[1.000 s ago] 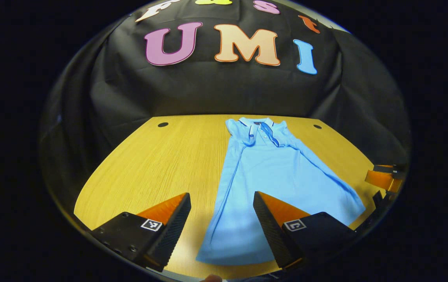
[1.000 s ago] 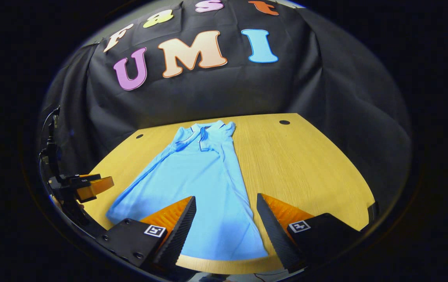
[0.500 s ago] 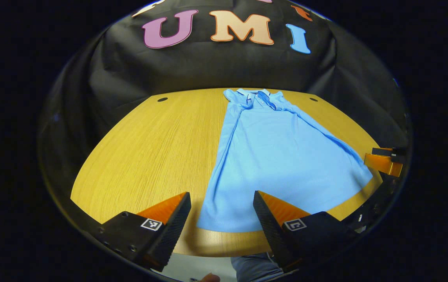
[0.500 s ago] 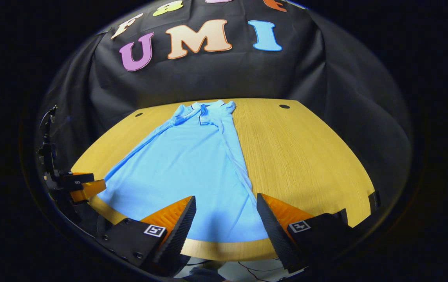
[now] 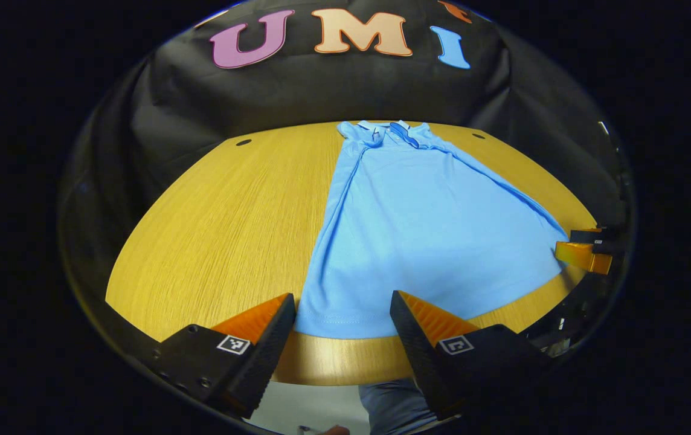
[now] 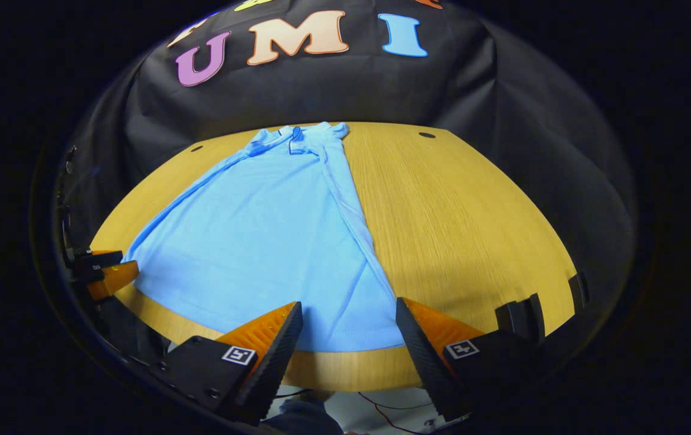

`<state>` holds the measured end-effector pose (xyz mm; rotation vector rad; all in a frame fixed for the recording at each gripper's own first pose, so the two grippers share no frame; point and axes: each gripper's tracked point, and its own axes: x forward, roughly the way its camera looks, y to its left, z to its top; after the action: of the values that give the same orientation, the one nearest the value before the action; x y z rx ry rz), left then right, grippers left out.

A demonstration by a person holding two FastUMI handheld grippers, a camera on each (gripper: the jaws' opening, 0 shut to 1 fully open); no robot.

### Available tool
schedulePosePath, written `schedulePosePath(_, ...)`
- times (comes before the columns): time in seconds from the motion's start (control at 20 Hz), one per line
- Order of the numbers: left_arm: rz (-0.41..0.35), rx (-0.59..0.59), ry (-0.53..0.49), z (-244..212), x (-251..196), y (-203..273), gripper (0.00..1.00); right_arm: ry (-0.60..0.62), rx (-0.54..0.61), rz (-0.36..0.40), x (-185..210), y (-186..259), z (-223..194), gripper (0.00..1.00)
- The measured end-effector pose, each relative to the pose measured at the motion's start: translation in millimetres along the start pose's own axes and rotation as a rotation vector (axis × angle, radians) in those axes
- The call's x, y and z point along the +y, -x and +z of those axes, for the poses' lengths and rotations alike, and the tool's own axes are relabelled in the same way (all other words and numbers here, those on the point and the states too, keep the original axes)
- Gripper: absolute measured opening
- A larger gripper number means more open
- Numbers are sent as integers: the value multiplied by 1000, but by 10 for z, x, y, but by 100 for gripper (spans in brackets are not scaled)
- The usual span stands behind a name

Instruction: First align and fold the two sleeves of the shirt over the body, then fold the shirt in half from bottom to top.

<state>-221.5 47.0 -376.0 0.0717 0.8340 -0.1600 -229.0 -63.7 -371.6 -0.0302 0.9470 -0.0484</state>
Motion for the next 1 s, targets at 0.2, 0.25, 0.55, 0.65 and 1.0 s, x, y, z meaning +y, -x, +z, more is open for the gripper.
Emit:
schedulePosePath(0.2,-46,-26,24,3,-112,25,84,62,14,67,184,-10,-45,75)
schedulePosePath(0.25,-46,-33,28,11,-132,13,76,73,12,78,231,-9,-38,63)
schedulePosePath(0.55,-63,-51,46,22,-277,14,5,78,22,97,424,-35,-93,5)
schedulePosePath(0.65,-66,-17,82,16,-284,12,0,60,27,108,457,-14,-78,3)
schedulePosePath(1.0,-120,-23,153,336,-326,85,0,7,-32,125,470,103,326,3)
